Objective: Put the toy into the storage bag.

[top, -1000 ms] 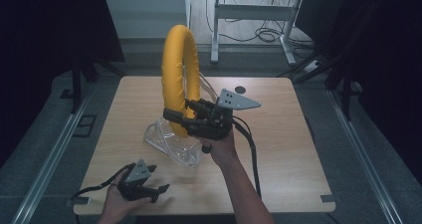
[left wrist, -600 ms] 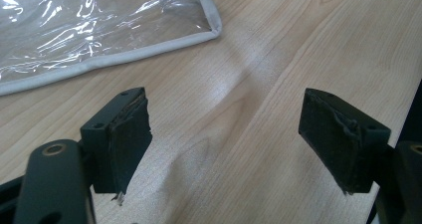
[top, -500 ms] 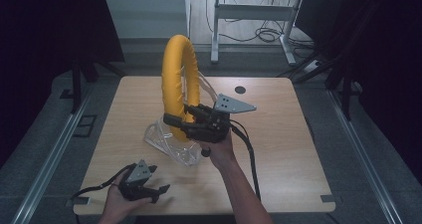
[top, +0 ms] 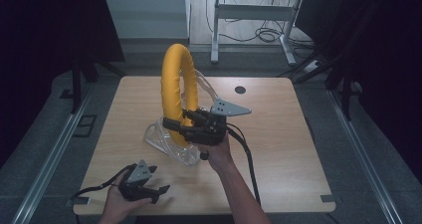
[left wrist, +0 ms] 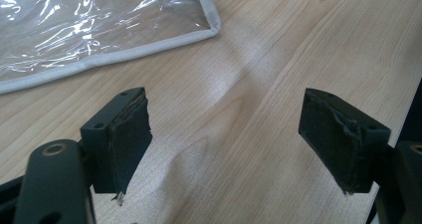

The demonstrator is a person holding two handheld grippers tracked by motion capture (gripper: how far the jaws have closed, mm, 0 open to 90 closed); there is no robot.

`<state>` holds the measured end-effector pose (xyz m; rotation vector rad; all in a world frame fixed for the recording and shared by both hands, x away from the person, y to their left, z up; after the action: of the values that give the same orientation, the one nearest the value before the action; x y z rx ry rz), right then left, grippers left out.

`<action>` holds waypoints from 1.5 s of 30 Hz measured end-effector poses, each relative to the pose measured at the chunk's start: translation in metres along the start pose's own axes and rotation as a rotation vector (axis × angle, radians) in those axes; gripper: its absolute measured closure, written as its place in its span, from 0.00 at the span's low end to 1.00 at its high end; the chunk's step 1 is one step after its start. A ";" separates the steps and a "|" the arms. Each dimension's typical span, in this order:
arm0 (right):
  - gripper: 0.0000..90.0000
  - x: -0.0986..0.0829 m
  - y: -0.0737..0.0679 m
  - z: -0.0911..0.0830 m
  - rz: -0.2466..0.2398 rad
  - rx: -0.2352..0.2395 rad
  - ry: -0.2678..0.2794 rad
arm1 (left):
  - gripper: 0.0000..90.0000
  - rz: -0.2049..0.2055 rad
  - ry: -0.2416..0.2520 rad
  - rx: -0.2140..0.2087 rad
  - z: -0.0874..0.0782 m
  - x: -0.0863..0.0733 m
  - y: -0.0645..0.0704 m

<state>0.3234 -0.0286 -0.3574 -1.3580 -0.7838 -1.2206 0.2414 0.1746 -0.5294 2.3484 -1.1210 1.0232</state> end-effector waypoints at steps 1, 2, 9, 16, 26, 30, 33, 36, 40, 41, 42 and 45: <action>0.56 -0.001 0.001 0.000 0.003 -0.004 -0.002 | 0.22 -0.001 0.000 0.000 0.000 0.000 0.000; 0.56 -0.002 0.001 0.000 0.007 -0.003 -0.003 | 0.23 -0.001 0.000 0.000 0.000 0.000 0.000; 0.56 -0.009 0.008 -0.003 0.024 -0.021 -0.011 | 0.22 -0.001 -0.001 0.002 0.000 0.000 0.000; 0.56 -0.017 0.015 -0.004 0.049 -0.031 -0.021 | 0.22 -0.001 -0.002 -0.002 0.001 0.000 0.001; 0.56 -0.030 0.023 -0.004 0.089 -0.039 -0.037 | 0.22 0.001 -0.007 -0.004 0.002 -0.001 0.001; 0.56 -0.035 0.026 -0.003 0.100 -0.041 -0.041 | 0.22 0.005 -0.010 -0.005 0.002 -0.001 0.001; 0.56 -0.039 0.027 -0.003 0.107 -0.041 -0.046 | 0.22 0.006 -0.013 -0.006 0.002 -0.001 0.001; 0.56 -0.043 0.029 -0.001 0.111 -0.046 -0.051 | 0.22 0.007 -0.014 -0.006 0.002 -0.001 0.001; 0.56 -0.050 0.032 0.000 0.140 -0.055 -0.066 | 0.22 0.007 -0.011 -0.004 0.002 -0.001 0.001; 0.56 -0.052 0.034 0.000 0.143 -0.057 -0.069 | 0.22 0.008 -0.012 -0.004 0.002 -0.001 0.001; 0.56 -0.054 0.036 0.001 0.155 -0.060 -0.074 | 0.22 0.007 -0.012 -0.004 0.002 -0.001 0.001; 0.55 -0.058 0.039 0.001 0.167 -0.072 -0.087 | 0.22 0.005 -0.014 -0.004 0.002 -0.001 0.001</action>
<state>0.3455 -0.0243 -0.4231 -1.5126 -0.6776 -1.0728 0.2409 0.1733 -0.5316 2.3541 -1.1337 1.0075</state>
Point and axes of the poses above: each handheld gripper's, and its own axes: z roughly forward along the jaws, x roughly out of its top, y roughly to its right, the point moved 3 cm from there along z, roughly forward along the jaws, and after that the axes turned 1 degree about z, right-handed, at the moved point
